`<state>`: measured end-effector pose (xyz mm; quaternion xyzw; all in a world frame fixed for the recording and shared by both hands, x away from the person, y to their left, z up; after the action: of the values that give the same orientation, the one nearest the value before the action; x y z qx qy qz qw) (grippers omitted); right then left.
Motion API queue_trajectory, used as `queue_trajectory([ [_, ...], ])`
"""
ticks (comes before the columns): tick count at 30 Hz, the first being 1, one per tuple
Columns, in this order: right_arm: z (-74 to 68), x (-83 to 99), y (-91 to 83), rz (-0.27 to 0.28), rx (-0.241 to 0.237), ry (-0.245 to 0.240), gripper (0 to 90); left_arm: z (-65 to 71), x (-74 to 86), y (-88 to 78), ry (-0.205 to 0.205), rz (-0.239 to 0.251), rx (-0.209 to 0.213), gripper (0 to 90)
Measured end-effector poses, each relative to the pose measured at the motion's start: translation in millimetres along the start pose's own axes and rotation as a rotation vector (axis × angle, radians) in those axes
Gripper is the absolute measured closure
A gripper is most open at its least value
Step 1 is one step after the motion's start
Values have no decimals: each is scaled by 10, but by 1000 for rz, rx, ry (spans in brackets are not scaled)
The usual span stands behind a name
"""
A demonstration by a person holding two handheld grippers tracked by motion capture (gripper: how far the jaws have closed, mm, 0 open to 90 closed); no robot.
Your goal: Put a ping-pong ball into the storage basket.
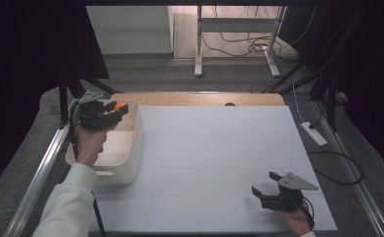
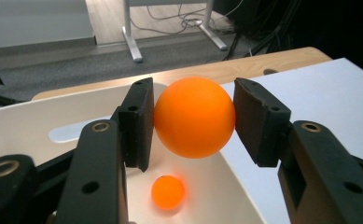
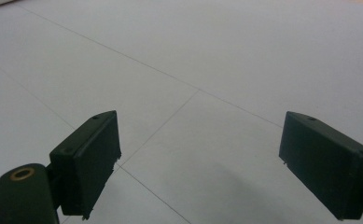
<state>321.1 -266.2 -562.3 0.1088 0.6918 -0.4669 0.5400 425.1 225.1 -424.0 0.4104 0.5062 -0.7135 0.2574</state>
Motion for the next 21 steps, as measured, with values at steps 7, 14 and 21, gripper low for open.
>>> queue_trajectory([
  [7,-1,0,0,-1,-1,-1,122,-40,50,68,1,-26,-13,502],
  [14,1,-1,-1,1,-3,-2,122,-64,147,179,-9,-94,-6,501],
  [21,-1,-1,-1,0,-4,-4,122,-133,253,275,-16,-159,-25,501],
])
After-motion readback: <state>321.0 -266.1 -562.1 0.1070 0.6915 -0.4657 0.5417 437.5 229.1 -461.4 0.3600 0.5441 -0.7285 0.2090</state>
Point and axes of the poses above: each handheld gripper's, and its own axes: y roughly forward along the jaws, x roughly out of its underside, z roughly to its right, the point moved 8 cm from there along y, roughly forward along the jaws, and after that the axes turned 2 degrees about -z, right-handed, at the moved point
